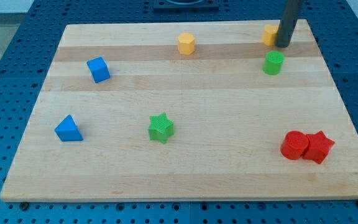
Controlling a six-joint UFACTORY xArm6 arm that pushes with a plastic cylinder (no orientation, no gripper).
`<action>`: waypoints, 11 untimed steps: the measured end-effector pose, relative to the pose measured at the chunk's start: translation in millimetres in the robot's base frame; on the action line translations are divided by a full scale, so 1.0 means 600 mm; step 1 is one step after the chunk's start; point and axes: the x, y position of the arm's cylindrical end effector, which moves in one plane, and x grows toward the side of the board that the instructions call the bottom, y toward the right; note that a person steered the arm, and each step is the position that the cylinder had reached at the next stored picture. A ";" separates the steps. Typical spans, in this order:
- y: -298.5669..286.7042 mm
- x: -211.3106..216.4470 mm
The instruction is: Place the green circle diagonal to the bottom left of the yellow heart
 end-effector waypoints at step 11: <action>-0.178 0.086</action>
